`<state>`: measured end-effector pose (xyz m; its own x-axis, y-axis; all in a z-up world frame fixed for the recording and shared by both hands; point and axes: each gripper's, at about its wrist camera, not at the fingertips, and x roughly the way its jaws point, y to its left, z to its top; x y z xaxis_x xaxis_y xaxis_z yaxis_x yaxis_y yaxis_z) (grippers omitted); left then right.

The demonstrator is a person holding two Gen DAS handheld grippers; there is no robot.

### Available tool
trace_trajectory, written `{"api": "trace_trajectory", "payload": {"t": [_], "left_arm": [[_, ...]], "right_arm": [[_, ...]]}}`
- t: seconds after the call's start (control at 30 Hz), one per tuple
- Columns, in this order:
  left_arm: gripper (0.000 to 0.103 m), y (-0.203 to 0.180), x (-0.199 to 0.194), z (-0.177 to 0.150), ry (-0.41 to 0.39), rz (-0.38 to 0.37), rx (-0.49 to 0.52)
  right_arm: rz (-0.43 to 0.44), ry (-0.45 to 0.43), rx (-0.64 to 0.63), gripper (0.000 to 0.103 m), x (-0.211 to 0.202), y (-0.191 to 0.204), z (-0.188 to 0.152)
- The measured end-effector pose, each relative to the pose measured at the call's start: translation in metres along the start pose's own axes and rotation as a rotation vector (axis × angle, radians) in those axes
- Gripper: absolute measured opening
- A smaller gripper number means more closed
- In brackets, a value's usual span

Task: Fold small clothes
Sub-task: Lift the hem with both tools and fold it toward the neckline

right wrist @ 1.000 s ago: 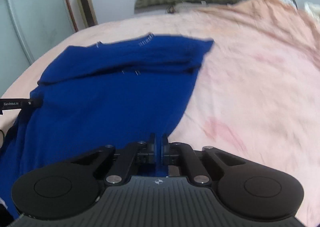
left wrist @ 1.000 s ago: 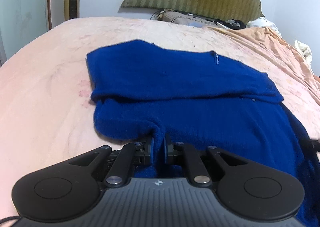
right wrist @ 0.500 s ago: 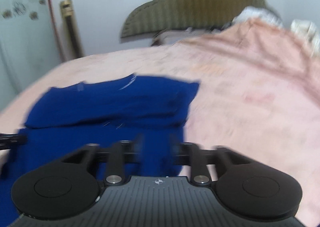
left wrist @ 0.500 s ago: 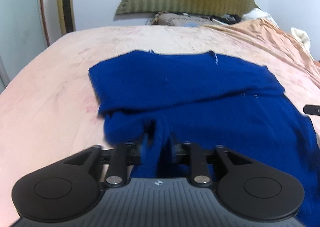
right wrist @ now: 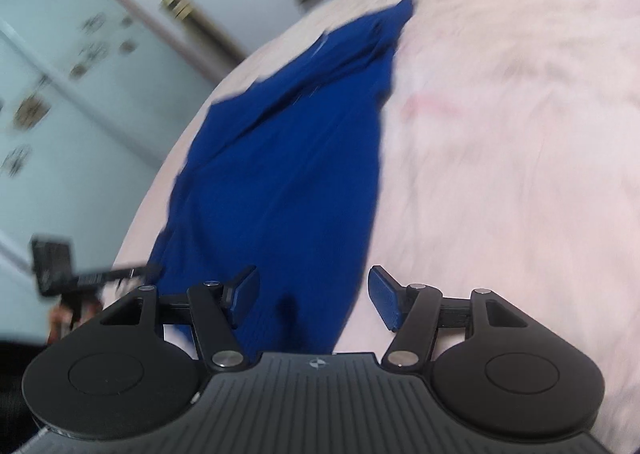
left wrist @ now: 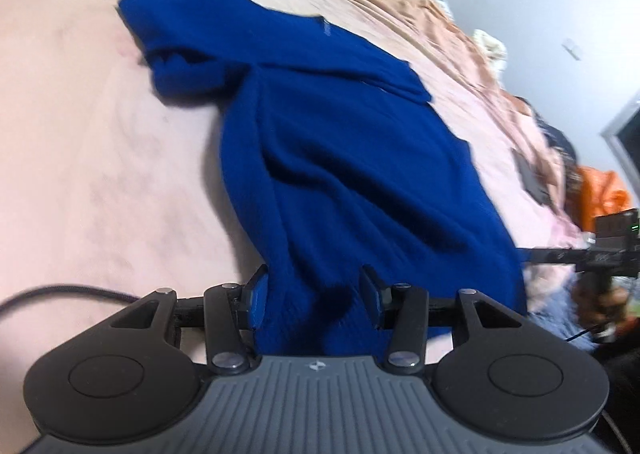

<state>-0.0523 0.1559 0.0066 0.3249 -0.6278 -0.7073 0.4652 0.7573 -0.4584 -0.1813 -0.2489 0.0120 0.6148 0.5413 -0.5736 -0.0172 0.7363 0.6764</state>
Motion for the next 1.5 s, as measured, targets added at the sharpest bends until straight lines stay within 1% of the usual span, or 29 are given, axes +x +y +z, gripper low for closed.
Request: {"api": "trace_trajectory", "payload": {"t": [0.07, 0.17, 0.27, 0.33, 0.43, 0.47, 0.5, 0.53, 0.6, 0.67, 0.73, 0.8, 0.83, 0.97, 1.07, 1.13, 1.17, 1.23, 1.3, 1.4, 1.5], "left_arm": [[0.046, 0.002, 0.000, -0.003, 0.007, -0.021, -0.017], [0.046, 0.000, 0.000, -0.003, 0.014, -0.049, -0.034], [0.046, -0.005, 0.001, -0.009, 0.041, -0.088, -0.014], [0.046, -0.007, -0.001, -0.017, 0.046, -0.097, 0.010], [0.046, -0.006, -0.005, -0.024, 0.036, -0.102, 0.003], [0.045, -0.005, -0.005, -0.025, 0.030, -0.102, -0.004], [0.044, -0.005, -0.003, -0.024, 0.025, -0.099, -0.017], [0.041, -0.006, -0.001, -0.024, 0.019, -0.096, -0.028], [0.011, -0.011, 0.007, -0.022, 0.032, -0.093, -0.028], [0.006, -0.019, 0.015, -0.021, 0.037, -0.069, -0.017], [0.006, -0.028, 0.011, -0.020, 0.003, -0.056, 0.008], [0.006, -0.036, -0.001, -0.018, -0.054, -0.074, 0.027], [0.005, -0.041, -0.013, -0.016, -0.096, -0.089, 0.041], [0.005, -0.055, -0.069, -0.015, -0.257, -0.134, 0.120], [0.005, -0.060, -0.100, -0.019, -0.338, -0.176, 0.165], [0.005, -0.059, -0.102, -0.021, -0.347, -0.173, 0.170], [0.006, -0.056, -0.098, -0.021, -0.336, -0.160, 0.153], [0.006, -0.051, -0.086, -0.017, -0.301, -0.135, 0.109], [0.005, -0.050, -0.077, -0.010, -0.283, -0.117, 0.092], [0.005, -0.052, -0.073, 0.007, -0.305, -0.108, 0.091], [0.006, -0.051, -0.070, 0.025, -0.349, -0.081, 0.088]], "right_arm": [[0.053, 0.029, -0.018, 0.066, 0.001, 0.007, -0.011], [0.153, 0.047, 0.019, 0.066, 0.013, 0.013, -0.020], [0.212, 0.048, 0.046, 0.065, 0.027, 0.021, -0.023], [0.217, 0.050, 0.037, 0.063, 0.034, 0.030, -0.020], [0.209, 0.061, 0.007, 0.061, 0.041, 0.041, -0.016], [0.202, 0.061, -0.001, 0.056, 0.041, 0.043, -0.014], [0.189, 0.060, -0.006, 0.049, 0.042, 0.046, -0.012], [0.169, 0.059, -0.012, 0.045, 0.042, 0.048, -0.010], [0.120, 0.053, -0.033, 0.027, 0.047, 0.052, -0.011], [0.084, 0.050, -0.058, 0.022, 0.051, 0.057, -0.014], [0.059, 0.043, -0.093, 0.019, 0.052, 0.063, -0.016], [0.059, 0.024, -0.105, 0.018, 0.051, 0.071, -0.013], [0.070, 0.007, -0.106, 0.018, 0.048, 0.073, -0.011], [0.147, -0.089, -0.132, 0.018, 0.015, 0.089, 0.007], [0.215, -0.145, -0.170, 0.018, -0.016, 0.100, 0.015], [0.243, -0.153, -0.183, 0.018, -0.031, 0.099, 0.016], [0.241, -0.144, -0.184, 0.018, -0.032, 0.096, 0.015], [0.207, -0.110, -0.159, 0.018, -0.025, 0.088, 0.015], [0.179, -0.076, -0.116, 0.018, -0.013, 0.079, 0.014], [0.188, -0.078, -0.116, 0.018, -0.005, 0.079, 0.019], [0.212, -0.128, -0.109, 0.018, -0.003, 0.086, 0.037]]}}
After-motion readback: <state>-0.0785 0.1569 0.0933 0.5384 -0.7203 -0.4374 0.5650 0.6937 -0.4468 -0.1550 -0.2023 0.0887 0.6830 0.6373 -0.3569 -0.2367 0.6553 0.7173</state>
